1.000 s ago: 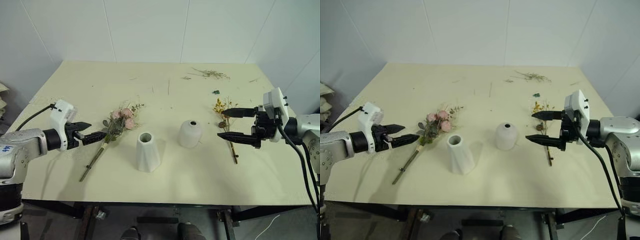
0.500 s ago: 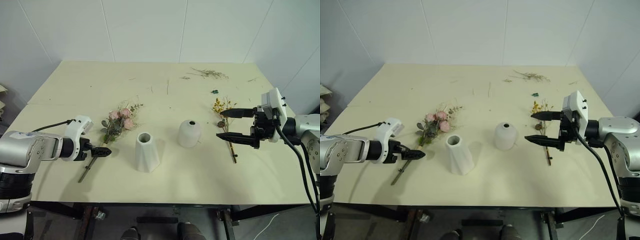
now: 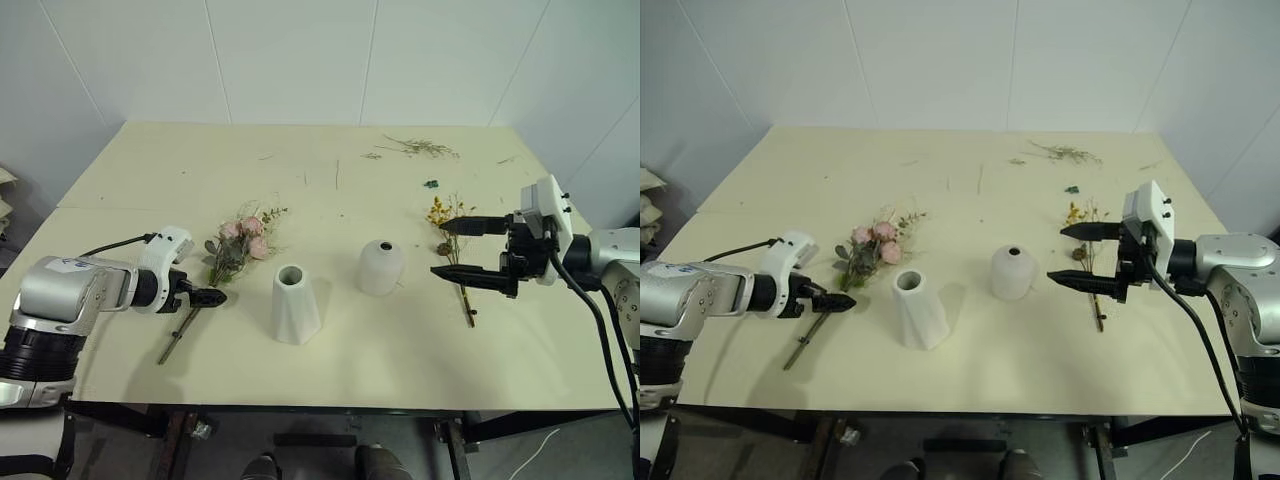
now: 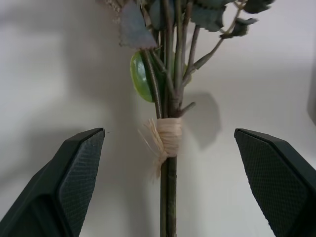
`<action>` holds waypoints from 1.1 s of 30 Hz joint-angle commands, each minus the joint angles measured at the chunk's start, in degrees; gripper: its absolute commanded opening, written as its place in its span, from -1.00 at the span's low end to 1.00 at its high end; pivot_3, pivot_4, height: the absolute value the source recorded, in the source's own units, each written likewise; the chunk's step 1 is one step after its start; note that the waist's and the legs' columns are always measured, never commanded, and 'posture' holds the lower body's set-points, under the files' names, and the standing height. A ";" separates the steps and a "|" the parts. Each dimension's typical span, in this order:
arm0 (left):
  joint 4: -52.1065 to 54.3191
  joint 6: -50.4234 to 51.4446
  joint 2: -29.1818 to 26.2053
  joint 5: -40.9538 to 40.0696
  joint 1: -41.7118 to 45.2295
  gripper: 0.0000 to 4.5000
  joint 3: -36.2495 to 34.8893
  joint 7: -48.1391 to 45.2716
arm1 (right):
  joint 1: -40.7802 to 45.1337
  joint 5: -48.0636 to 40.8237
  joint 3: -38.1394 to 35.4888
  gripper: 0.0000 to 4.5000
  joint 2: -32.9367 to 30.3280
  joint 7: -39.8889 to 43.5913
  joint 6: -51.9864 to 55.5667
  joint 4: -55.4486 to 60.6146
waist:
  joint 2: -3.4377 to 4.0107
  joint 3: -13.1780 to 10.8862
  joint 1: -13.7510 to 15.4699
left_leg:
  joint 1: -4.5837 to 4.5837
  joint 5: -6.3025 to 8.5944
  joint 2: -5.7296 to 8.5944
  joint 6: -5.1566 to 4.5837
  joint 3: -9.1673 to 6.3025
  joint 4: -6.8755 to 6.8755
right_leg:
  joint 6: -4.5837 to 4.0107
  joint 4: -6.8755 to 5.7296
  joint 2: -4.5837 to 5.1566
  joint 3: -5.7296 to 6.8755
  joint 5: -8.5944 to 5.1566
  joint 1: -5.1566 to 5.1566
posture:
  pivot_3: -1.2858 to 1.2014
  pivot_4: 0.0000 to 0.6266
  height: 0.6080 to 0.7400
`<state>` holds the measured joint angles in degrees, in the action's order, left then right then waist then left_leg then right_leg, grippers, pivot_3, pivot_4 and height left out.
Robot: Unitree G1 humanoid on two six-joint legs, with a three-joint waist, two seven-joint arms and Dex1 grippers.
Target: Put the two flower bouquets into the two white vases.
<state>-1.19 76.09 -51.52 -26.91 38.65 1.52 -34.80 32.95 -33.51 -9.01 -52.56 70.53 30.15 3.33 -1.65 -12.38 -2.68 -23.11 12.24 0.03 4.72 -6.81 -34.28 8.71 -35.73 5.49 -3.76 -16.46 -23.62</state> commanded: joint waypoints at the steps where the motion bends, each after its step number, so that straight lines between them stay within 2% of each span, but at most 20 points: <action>1: -0.08 -0.62 -0.45 0.70 1.55 0.73 0.74 -1.31 | -0.13 -1.34 -2.45 1.00 -1.21 -0.28 0.30 2.44 | 0.00 0.00 0.01 | 0.00 0.00 0.00 0.00 0.00 0.00 | 0.00 0.00 0.00 0.00 0.00 0.00 | 0.03 -0.52 1.00; 13: -1.90 -2.88 0.21 2.18 3.15 -0.97 0.32 -1.62 | -1.48 -1.71 -4.13 1.00 -1.17 -1.76 0.41 3.04 | 0.00 0.00 0.26 | 0.00 0.00 0.00 0.00 0.00 -0.01 | 0.01 -0.01 0.00 0.00 0.00 0.00 | 0.03 -0.52 1.00; 16: -2.88 -3.75 0.59 2.76 3.88 -0.99 0.33 -1.58 | -1.34 -1.66 -4.16 1.00 -1.04 -1.93 0.17 2.58 | 0.00 0.00 0.42 | 0.00 0.00 0.00 0.00 0.00 -0.01 | 0.01 -0.01 0.00 0.00 0.00 0.00 | 0.03 -0.52 1.00; 18: -3.57 -8.74 1.94 2.45 5.63 -0.99 -2.97 -1.55 | -2.78 -2.14 -5.55 1.00 -1.10 -2.30 0.18 2.97 | -0.01 -0.01 0.72 | 0.00 0.00 0.00 0.00 0.00 -0.01 | 0.01 -0.02 0.00 0.00 0.00 0.00 | 0.03 -0.52 1.00; 21: -6.51 -24.87 7.15 1.48 9.70 -0.99 -9.49 -1.57 | -4.97 -2.18 -7.03 1.00 -1.52 -2.49 0.05 3.08 | -0.04 -0.02 1.29 | -0.03 -0.01 0.00 0.01 -0.01 -0.06 | 0.01 -0.02 0.00 0.00 0.01 0.00 | 0.03 -0.52 1.00; 24: -8.74 -33.15 11.34 -0.57 13.11 -0.99 -13.33 -3.40 | -5.58 -2.26 -7.66 1.00 -1.44 -3.03 -0.17 3.37 | -0.03 -0.01 1.33 | -0.09 -0.01 0.04 0.03 -0.01 -0.19 | 0.09 0.09 0.03 0.02 0.10 0.04 | 0.03 -0.52 1.00; 33: -9.90 -47.58 19.64 -5.47 18.29 -0.99 -16.18 -12.17 | -7.38 -2.97 -9.56 1.00 -0.85 -4.73 -0.63 5.01 | -0.03 -0.01 1.06 | -0.07 -0.01 0.05 0.01 0.01 -0.28 | 0.17 0.07 0.05 0.01 0.17 0.11 | 0.03 -0.52 1.00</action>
<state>-12.39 32.42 -32.00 -30.24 53.86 -13.10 -44.89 25.57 -35.26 -16.33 -52.89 66.12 30.21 6.06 -1.68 -12.40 -1.62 -23.20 12.23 0.09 4.73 -6.81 -34.59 8.89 -35.66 5.54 -3.75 -16.29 -23.50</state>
